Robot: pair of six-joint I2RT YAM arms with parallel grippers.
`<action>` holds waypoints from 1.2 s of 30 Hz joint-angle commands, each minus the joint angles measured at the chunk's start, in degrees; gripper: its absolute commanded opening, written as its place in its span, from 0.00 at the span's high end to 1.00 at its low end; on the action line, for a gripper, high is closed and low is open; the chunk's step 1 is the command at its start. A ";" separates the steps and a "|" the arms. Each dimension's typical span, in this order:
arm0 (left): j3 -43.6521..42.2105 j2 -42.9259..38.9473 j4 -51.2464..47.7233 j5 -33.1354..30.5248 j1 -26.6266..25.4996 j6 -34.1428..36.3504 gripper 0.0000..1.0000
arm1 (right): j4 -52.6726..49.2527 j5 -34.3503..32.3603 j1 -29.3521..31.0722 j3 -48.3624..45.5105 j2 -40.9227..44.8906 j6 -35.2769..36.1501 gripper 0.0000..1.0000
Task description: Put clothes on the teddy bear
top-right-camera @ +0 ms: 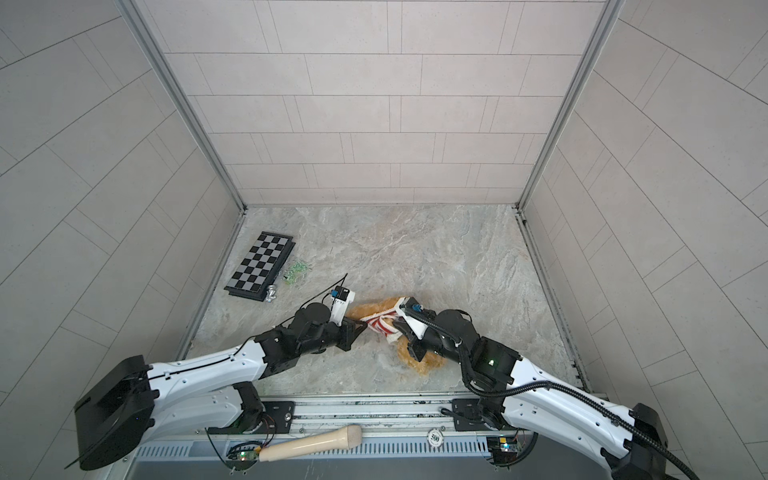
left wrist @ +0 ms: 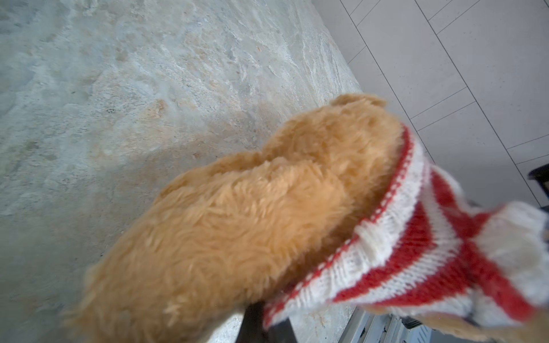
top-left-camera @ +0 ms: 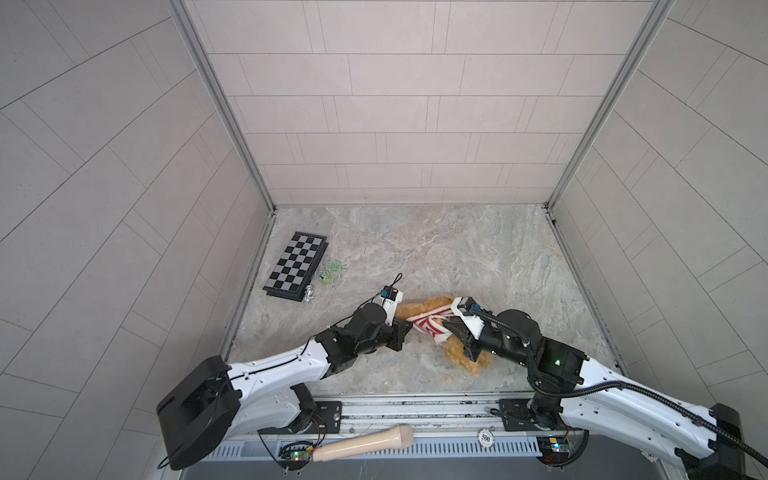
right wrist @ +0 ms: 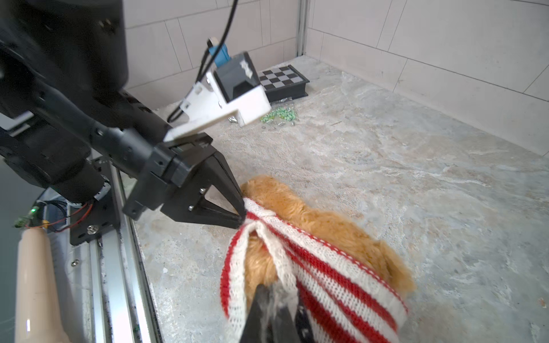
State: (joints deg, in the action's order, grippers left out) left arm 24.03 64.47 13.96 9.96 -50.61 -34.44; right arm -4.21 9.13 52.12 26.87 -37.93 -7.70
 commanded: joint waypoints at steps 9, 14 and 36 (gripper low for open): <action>-2.94 0.31 -0.94 -2.07 2.45 1.69 1.00 | 14.10 5.45 0.26 -3.07 7.02 -7.89 1.00; -2.79 0.81 2.09 1.40 2.28 1.73 1.00 | 15.63 1.85 0.20 -5.13 3.37 -9.61 1.00; 2.69 8.04 12.12 5.61 -1.37 -2.89 1.00 | 0.20 -1.07 0.26 1.44 -8.50 -1.56 0.59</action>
State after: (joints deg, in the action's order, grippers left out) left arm 25.06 71.94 21.63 14.11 -51.51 -36.03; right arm -0.54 6.96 52.12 26.79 -46.57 -12.23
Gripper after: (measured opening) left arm 0.054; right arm 0.406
